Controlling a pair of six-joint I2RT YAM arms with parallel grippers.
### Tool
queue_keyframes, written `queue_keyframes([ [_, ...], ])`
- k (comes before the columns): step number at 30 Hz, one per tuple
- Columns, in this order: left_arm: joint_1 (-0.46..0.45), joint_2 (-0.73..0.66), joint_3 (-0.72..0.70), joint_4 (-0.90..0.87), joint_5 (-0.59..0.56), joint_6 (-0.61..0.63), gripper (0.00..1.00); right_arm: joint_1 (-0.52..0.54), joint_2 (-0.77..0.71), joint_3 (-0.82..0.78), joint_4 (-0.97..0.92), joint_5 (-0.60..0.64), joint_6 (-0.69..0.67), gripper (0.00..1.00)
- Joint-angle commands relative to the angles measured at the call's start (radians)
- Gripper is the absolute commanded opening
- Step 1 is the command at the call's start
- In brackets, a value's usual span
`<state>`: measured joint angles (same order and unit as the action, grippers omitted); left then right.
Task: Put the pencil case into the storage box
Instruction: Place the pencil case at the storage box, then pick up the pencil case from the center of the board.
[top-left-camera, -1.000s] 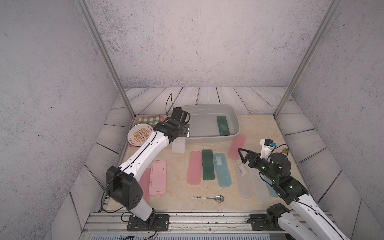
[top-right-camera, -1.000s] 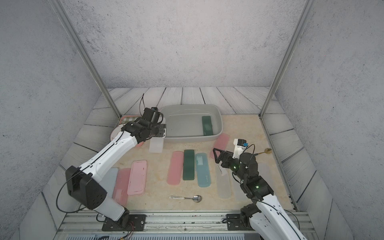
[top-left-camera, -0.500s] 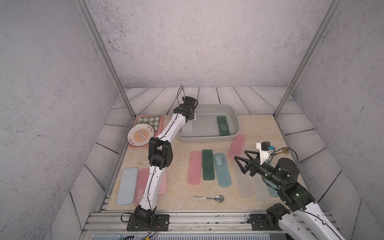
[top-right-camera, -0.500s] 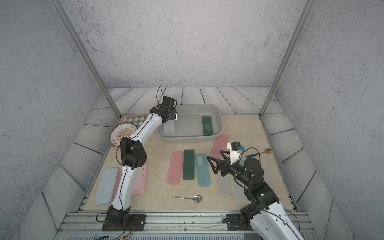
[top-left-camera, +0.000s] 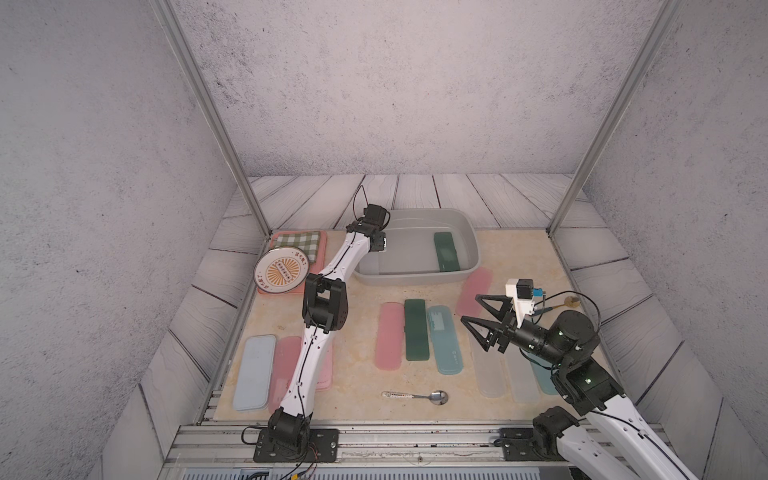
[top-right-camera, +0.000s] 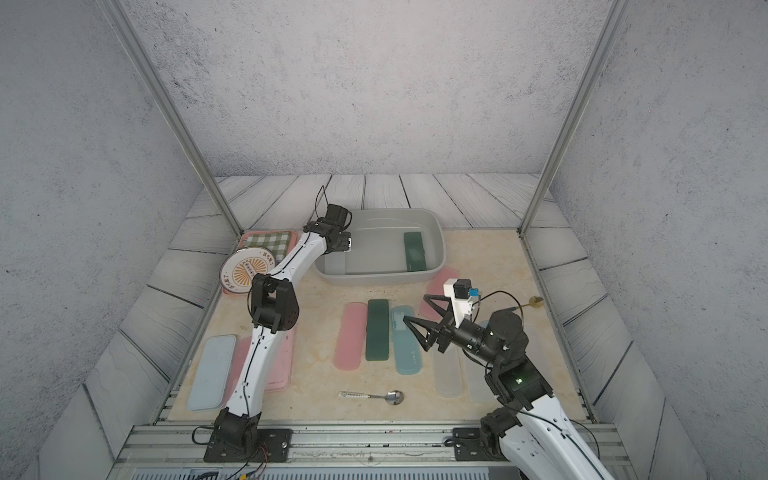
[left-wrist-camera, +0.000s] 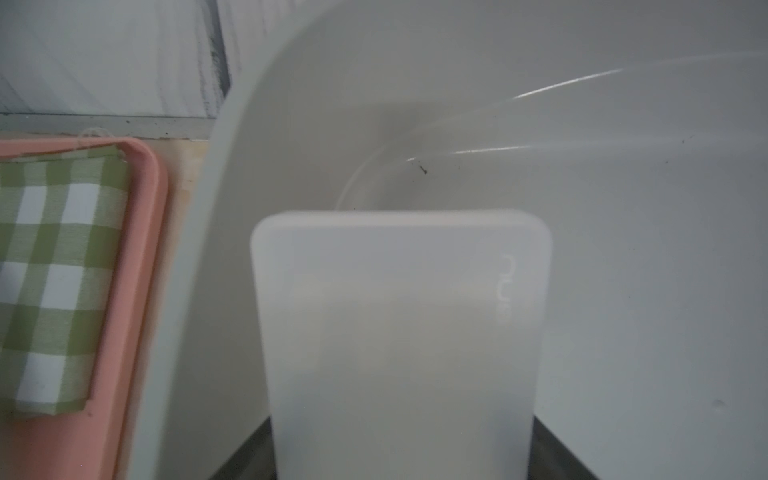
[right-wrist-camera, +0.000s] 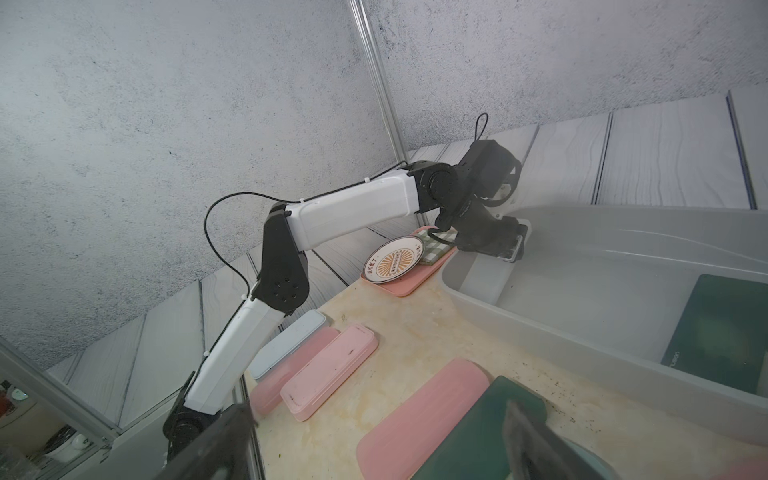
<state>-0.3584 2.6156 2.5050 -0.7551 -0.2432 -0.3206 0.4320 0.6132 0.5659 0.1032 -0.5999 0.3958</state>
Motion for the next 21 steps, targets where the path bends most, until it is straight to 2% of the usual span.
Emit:
queue_keyframes([
  [1, -0.002, 0.001, 0.039, 0.008, 0.020, 0.048, 0.80, 0.004, 0.005, 0.019, 0.042, -0.018, 0.034, 0.96],
  [4, -0.002, 0.010, 0.061, -0.035, -0.009, 0.081, 0.86, 0.004, -0.001, 0.010, 0.038, 0.011, 0.039, 0.96],
  [6, -0.002, 0.009, 0.059, -0.046, -0.027, 0.100, 0.99, 0.003, -0.009, 0.003, 0.031, 0.038, 0.038, 0.96],
  [11, -0.003, -0.025, 0.060, -0.040, -0.035, 0.144, 1.00, 0.003, -0.030, 0.004, 0.001, 0.116, 0.039, 0.96],
  [15, -0.031, -0.181, 0.024, -0.109, -0.038, 0.198, 1.00, 0.004, -0.055, -0.005, -0.044, 0.228, 0.055, 0.96],
  [18, -0.039, -0.361, -0.158, -0.187, -0.006, 0.142, 1.00, 0.003, -0.068, -0.028, -0.077, 0.360, 0.104, 0.96],
  [21, -0.040, -0.574, -0.457, -0.178, 0.082, 0.092, 1.00, 0.004, -0.077, -0.046, -0.119, 0.451, 0.143, 0.97],
])
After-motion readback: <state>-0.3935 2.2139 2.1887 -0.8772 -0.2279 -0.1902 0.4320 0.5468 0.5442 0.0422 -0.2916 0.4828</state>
